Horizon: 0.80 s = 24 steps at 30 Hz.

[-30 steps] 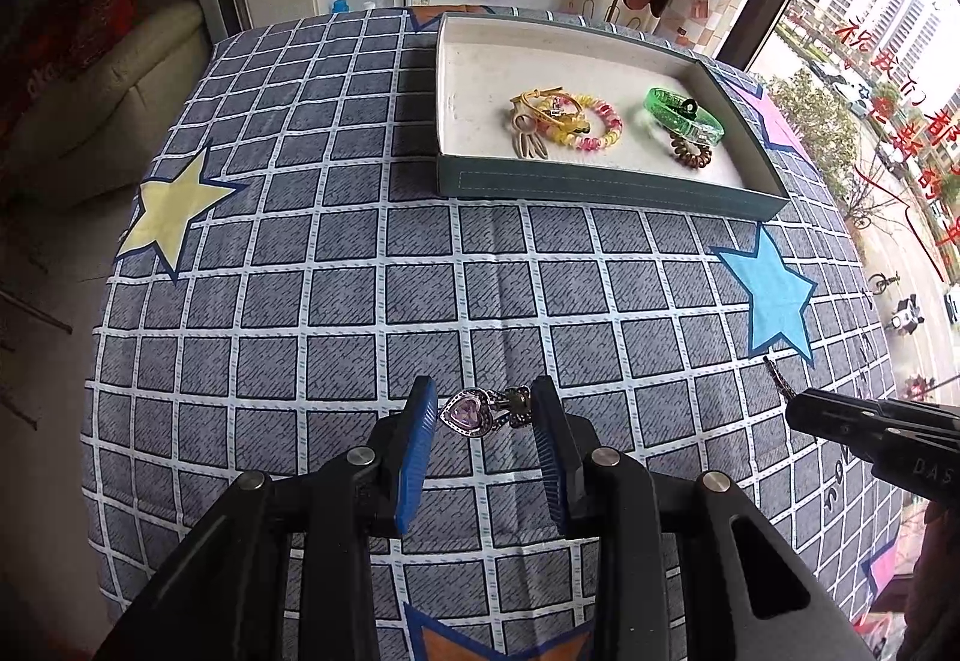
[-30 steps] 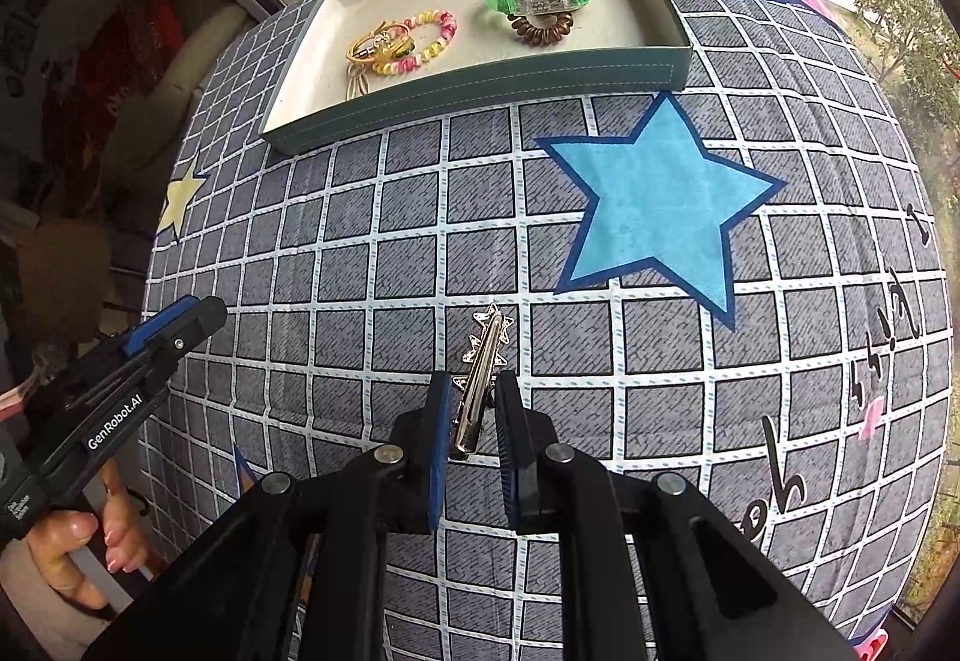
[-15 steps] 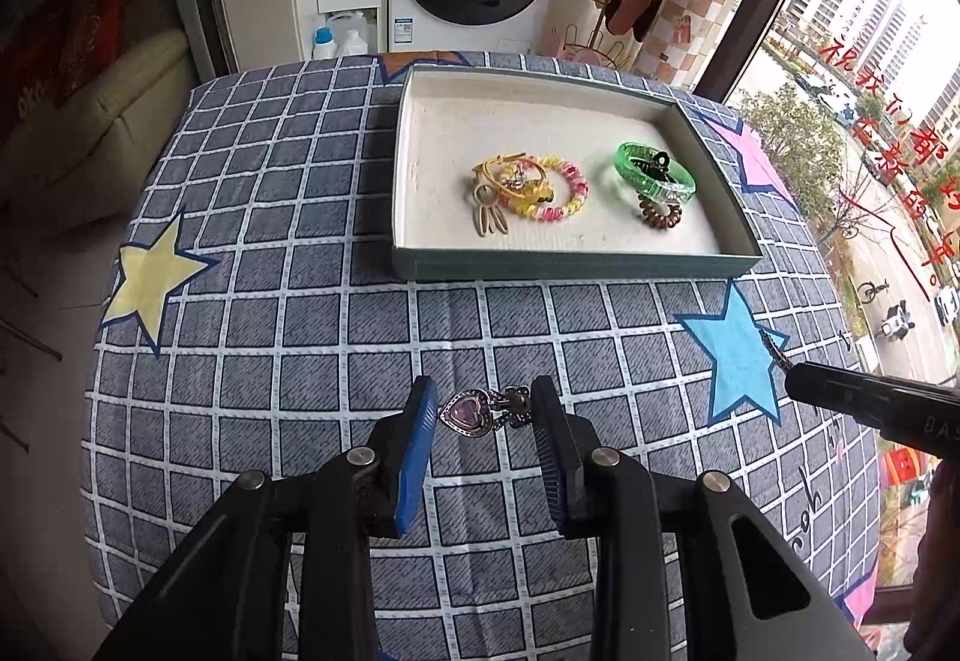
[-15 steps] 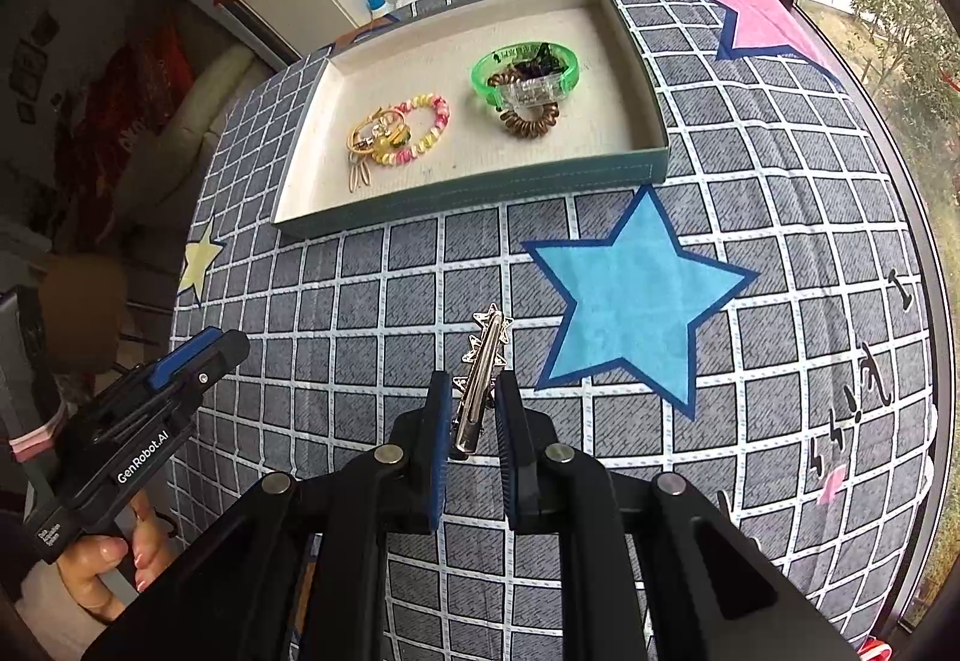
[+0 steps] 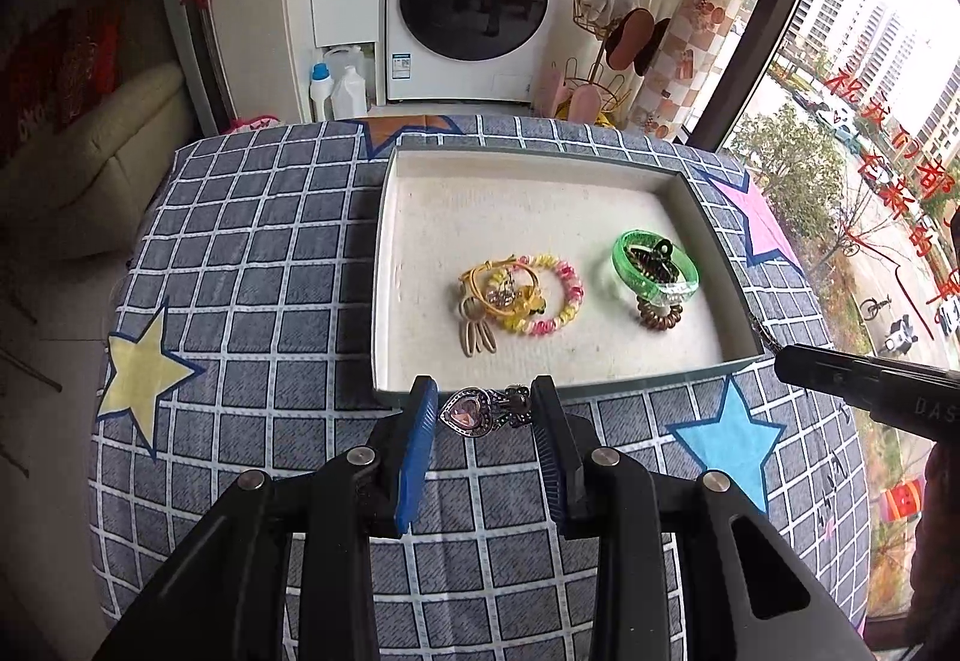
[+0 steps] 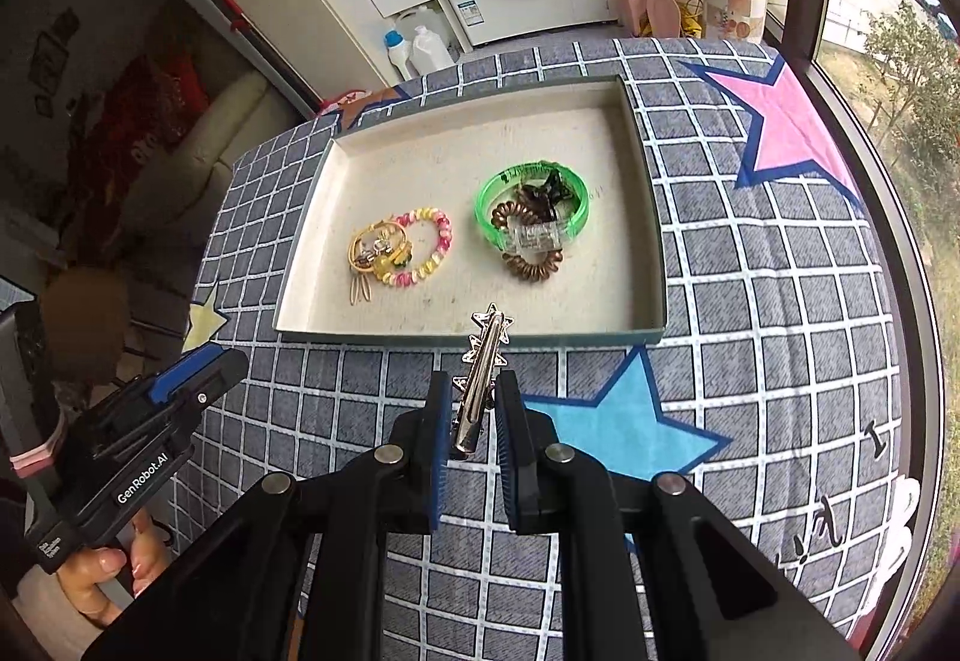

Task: Organize jewelry
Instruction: 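Carry the pendant in the left tool while the right tool carries the hair pin into the tray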

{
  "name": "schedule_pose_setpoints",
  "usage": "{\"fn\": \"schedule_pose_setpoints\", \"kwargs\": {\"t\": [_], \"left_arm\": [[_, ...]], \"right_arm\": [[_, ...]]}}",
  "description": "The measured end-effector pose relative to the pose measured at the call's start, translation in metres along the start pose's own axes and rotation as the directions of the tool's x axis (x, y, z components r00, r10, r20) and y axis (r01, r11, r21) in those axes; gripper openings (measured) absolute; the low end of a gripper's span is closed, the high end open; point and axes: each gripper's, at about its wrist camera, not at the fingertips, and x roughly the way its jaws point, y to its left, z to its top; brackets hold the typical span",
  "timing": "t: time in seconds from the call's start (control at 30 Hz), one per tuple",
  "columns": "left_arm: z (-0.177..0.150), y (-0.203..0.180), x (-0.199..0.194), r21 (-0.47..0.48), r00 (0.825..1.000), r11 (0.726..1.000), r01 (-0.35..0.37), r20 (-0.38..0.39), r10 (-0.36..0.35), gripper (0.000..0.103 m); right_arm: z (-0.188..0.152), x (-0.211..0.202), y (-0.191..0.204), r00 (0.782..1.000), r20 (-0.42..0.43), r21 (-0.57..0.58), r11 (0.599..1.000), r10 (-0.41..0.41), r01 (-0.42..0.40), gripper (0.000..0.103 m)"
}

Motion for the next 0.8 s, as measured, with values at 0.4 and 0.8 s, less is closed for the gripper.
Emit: {"fn": "schedule_pose_setpoints", "kwargs": {"t": [0.4,0.8], "left_arm": [[0.025,-0.010,0.040,0.002,1.000,1.000,-0.022,-0.018,0.022,0.045],[0.030,-0.009,0.083,-0.013,0.996,0.998,-0.065,-0.068,0.064,0.045]], "right_arm": [[0.037,0.037,-0.005,0.999,-0.032,-0.013,0.999,0.030,-0.030,0.016],[0.046,0.082,-0.001,0.992,-0.104,-0.021,0.997,0.069,-0.072,0.016]]}}
